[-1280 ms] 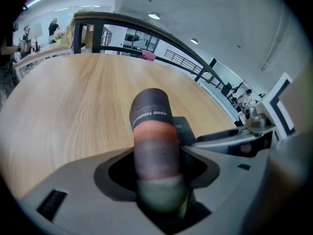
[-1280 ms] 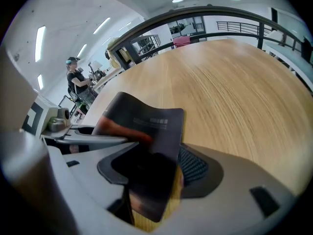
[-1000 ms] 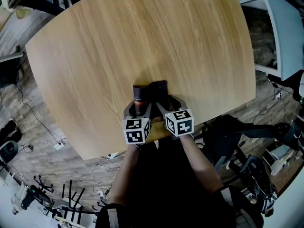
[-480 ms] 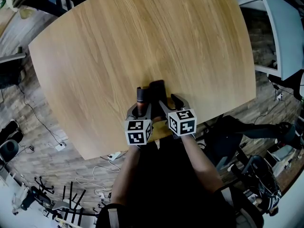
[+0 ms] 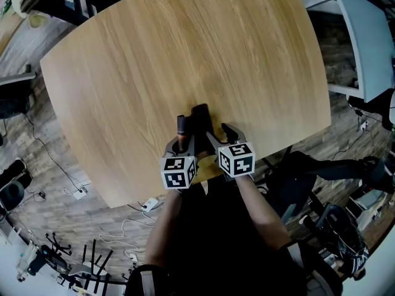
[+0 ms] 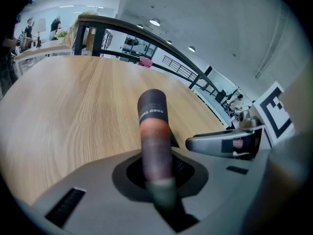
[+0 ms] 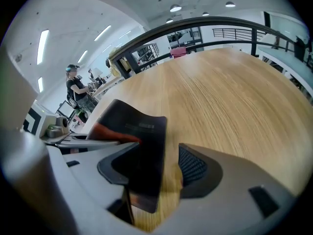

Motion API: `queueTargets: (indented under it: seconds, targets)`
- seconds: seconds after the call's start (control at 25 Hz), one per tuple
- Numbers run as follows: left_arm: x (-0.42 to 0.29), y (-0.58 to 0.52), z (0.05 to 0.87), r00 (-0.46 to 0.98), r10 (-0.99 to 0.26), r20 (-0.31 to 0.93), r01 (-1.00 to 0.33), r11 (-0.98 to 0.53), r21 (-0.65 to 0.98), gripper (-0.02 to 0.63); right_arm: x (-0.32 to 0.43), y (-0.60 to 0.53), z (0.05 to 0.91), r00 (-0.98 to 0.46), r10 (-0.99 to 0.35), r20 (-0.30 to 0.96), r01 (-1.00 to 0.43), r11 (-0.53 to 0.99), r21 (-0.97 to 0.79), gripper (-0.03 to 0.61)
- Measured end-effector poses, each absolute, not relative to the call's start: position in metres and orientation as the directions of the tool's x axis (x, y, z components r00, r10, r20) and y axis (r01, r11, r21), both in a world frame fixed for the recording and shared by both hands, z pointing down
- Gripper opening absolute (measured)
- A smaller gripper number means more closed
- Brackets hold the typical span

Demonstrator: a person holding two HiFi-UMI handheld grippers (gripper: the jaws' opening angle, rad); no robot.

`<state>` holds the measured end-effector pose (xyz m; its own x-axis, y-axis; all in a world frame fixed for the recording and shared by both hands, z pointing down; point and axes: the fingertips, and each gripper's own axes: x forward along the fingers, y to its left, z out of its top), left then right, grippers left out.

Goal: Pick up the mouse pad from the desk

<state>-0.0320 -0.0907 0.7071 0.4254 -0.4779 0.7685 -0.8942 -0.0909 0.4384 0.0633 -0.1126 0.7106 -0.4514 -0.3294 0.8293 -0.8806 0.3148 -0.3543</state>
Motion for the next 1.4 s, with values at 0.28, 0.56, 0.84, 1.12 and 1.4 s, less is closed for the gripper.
queueTargets:
  seconds: [0.28,0.56,0.84,1.12,1.4]
  targets:
    - [-0.028,-0.088,0.697,0.416,-0.51,0.753,-0.897,-0.094,0.432,0.052,0.067,-0.11,0.705,-0.466,-0.337,0.818,-0.874,0.32,-0.366,0.25]
    - [-0.026,-0.088,0.684,0.404,-0.543,0.736,-0.899,-0.088,0.429,0.048,0.07,-0.114,0.693,-0.485,-0.358,0.798,-0.865,0.332,-0.377,0.25]
    - [-0.025,-0.09,0.661,0.374,-0.592,0.714,-0.911,-0.089,0.403,0.046,0.081,-0.113,0.675,-0.491,-0.382,0.783,-0.86,0.357,-0.366,0.227]
    - [-0.028,-0.09,0.636,0.346,-0.64,0.686,-0.92,-0.088,0.382,0.044,0.085,-0.115,0.656,-0.498,-0.425,0.756,-0.855,0.386,-0.346,0.127]
    - [-0.03,-0.087,0.611,0.309,-0.681,0.664,-0.931,-0.074,0.358,0.043,0.092,-0.111,0.637,-0.51,-0.444,0.736,-0.846,0.413,-0.338,0.071]
